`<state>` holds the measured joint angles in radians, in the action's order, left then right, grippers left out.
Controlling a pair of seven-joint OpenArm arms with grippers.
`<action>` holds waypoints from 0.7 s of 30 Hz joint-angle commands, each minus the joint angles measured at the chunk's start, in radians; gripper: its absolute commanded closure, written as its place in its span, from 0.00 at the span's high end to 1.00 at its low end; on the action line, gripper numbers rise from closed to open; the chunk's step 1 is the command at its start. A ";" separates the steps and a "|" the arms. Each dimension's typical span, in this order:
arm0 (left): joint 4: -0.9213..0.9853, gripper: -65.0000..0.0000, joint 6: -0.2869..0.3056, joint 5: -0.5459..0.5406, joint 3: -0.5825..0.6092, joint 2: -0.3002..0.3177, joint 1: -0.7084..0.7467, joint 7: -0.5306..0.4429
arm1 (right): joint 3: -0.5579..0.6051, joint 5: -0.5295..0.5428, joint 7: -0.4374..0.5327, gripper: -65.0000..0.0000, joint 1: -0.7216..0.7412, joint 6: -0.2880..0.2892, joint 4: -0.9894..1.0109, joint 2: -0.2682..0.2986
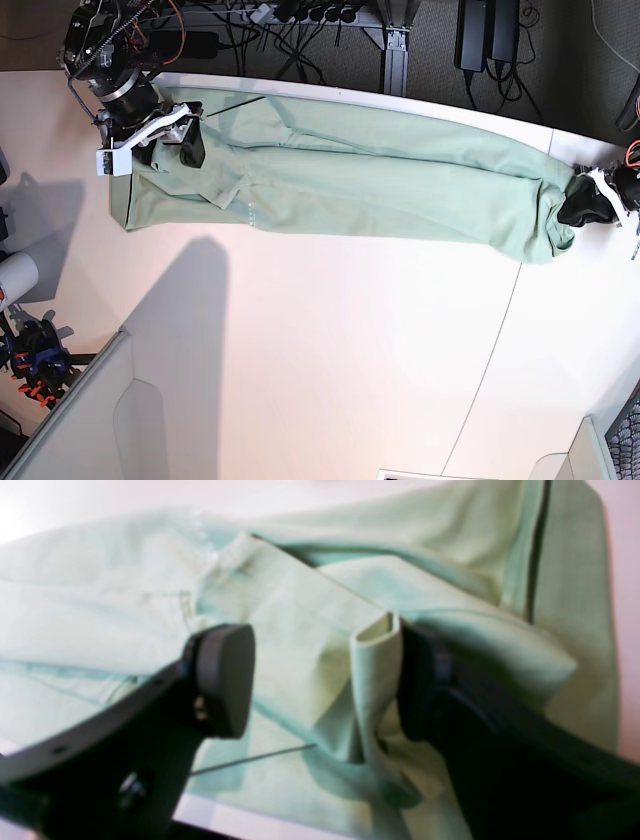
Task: Fold the T-shirt properly
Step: 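Release the right gripper and pull the strip end with the left gripper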
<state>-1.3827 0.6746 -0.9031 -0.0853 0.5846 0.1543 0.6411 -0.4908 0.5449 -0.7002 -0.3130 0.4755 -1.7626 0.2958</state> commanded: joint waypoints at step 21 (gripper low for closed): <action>0.135 0.00 -0.020 0.208 -0.008 0.054 -0.275 -0.130 | -0.066 0.045 0.026 0.00 0.074 0.000 -0.098 0.011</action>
<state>-1.2350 0.6544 -0.6815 -0.0849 0.6163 -0.1020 0.5373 -0.5488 0.5762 -0.6998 -0.2466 0.4755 -1.8420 0.2962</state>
